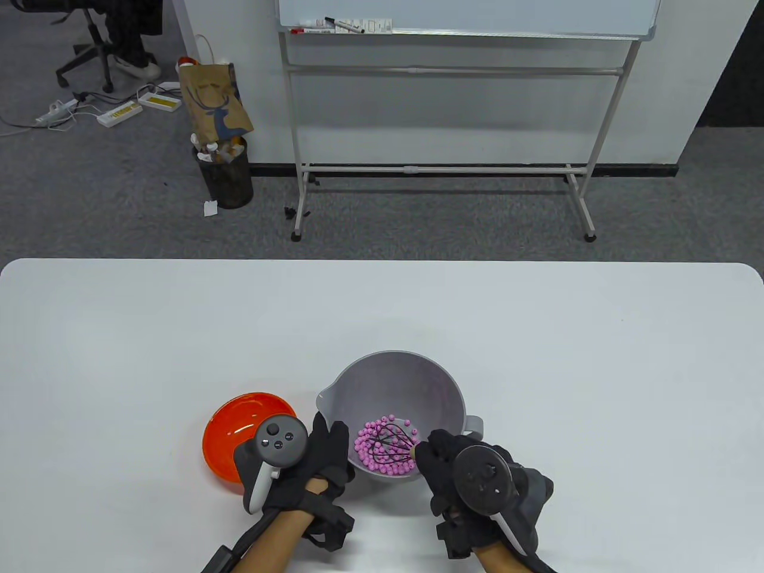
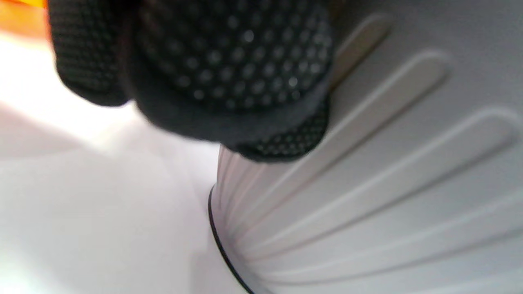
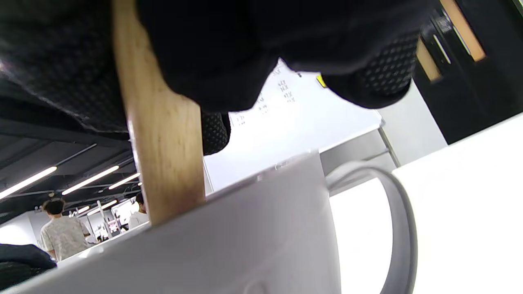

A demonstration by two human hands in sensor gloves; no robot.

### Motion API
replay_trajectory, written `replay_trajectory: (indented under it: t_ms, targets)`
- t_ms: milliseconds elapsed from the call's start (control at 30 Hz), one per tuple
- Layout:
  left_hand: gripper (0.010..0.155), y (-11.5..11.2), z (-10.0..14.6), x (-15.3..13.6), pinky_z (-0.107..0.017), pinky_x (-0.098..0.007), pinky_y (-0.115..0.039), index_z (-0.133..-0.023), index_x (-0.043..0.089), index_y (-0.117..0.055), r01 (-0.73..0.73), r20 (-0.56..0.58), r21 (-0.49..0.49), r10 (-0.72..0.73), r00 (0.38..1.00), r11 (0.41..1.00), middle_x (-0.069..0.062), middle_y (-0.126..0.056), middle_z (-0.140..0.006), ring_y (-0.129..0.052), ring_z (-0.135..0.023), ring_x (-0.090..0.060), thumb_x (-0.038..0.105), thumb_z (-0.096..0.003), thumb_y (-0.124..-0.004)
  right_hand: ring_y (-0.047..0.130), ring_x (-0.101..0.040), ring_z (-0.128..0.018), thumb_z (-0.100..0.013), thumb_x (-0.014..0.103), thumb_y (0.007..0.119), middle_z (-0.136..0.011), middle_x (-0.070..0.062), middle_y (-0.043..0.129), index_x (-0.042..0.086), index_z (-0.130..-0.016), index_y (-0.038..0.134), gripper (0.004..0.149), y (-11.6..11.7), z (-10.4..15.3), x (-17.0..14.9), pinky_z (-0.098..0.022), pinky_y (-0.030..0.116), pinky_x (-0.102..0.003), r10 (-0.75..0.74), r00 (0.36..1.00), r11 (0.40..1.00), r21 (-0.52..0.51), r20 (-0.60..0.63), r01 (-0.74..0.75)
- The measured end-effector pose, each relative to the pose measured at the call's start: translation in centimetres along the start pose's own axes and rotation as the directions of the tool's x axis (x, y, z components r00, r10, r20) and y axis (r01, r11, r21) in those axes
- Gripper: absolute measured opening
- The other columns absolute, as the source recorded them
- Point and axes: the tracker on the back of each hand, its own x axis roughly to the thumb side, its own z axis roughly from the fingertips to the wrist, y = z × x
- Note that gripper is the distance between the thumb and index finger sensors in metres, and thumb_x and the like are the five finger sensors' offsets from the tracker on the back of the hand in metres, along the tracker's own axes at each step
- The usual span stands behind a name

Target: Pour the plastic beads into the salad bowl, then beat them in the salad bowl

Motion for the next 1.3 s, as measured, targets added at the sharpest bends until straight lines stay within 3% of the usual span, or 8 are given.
replay_trajectory:
  t_ms: [267,533,667,867,967,1300]
  targets:
    - [0.076,0.0,0.0,0.0,-0.035,-0.040,-0.091,-0.103,0.002,-0.053,-0.003,-0.001,-0.006,0.003,1.000,1.000,0.001,-0.107,-0.042,-0.104,-0.011,-0.008,0.061,-0.0537,-0.047,0.093,-0.018,-0.011,-0.037,0.054,0.095,-0.028,0.000,0.100,0.022,-0.068,0.101,0.045,0.5,-0.1,-0.1,-0.043,0.084,-0.041,0.130,0.991,0.985,-0.116,0.013,-0.128]
    - [0.077,0.0,0.0,0.0,-0.035,-0.040,-0.091,-0.103,0.002,-0.053,-0.005,-0.002,-0.007,0.005,1.000,1.000,0.001,-0.107,-0.042,-0.104,-0.011,-0.008,0.061,-0.0537,-0.047,0.093,-0.019,-0.008,-0.035,0.053,0.097,-0.024,-0.001,0.100,0.021,-0.064,0.103,0.044,-0.7,0.4,1.0,-0.041,0.085,-0.041,0.242,0.969,0.960,-0.160,0.054,-0.231]
    - [0.077,0.0,-0.1,0.0,-0.035,-0.040,-0.091,-0.103,0.002,-0.053,-0.005,-0.002,-0.008,0.005,1.000,1.000,0.001,-0.107,-0.042,-0.104,-0.011,-0.008,0.061,-0.0537,-0.047,0.092,-0.018,-0.006,-0.035,0.053,0.097,-0.021,-0.001,0.100,0.019,-0.062,0.104,0.044,-1.2,0.5,1.4,-0.039,0.085,-0.041,0.219,0.973,0.970,-0.122,0.065,-0.210]
    - [0.077,0.0,-0.1,0.0,-0.035,-0.040,-0.091,-0.103,0.002,-0.053,-0.007,-0.003,-0.008,0.007,1.000,1.000,0.001,-0.107,-0.042,-0.104,-0.011,-0.008,0.061,-0.0537,-0.047,0.092,-0.018,-0.006,-0.037,0.053,0.096,-0.022,-0.001,0.099,0.018,-0.063,0.103,0.044,-0.5,-0.1,0.4,-0.040,0.085,-0.041,0.011,1.000,1.000,0.014,0.002,-0.011]
    - [0.077,0.0,-0.1,-0.1,-0.035,-0.040,-0.091,-0.102,0.002,-0.053,-0.008,-0.004,-0.008,0.008,1.000,1.000,0.000,-0.107,-0.042,-0.104,-0.011,-0.008,0.061,-0.0537,-0.047,0.093,-0.018,-0.008,-0.037,0.053,0.095,-0.025,-0.001,0.100,0.019,-0.066,0.102,0.045,0.1,-0.3,-0.2,-0.041,0.085,-0.041,-0.015,1.000,1.000,-0.013,-0.024,0.015]
    - [0.077,0.0,-0.1,-0.1,-0.035,-0.040,-0.091,-0.103,0.002,-0.053,-0.009,-0.002,-0.008,0.009,1.000,1.000,0.001,-0.107,-0.042,-0.104,-0.011,-0.008,0.061,-0.0537,-0.047,0.094,-0.019,-0.011,-0.037,0.053,0.094,-0.028,-0.001,0.100,0.020,-0.068,0.101,0.046,0.4,-0.2,0.3,-0.043,0.084,-0.042,0.154,0.988,0.982,-0.115,0.019,-0.151]
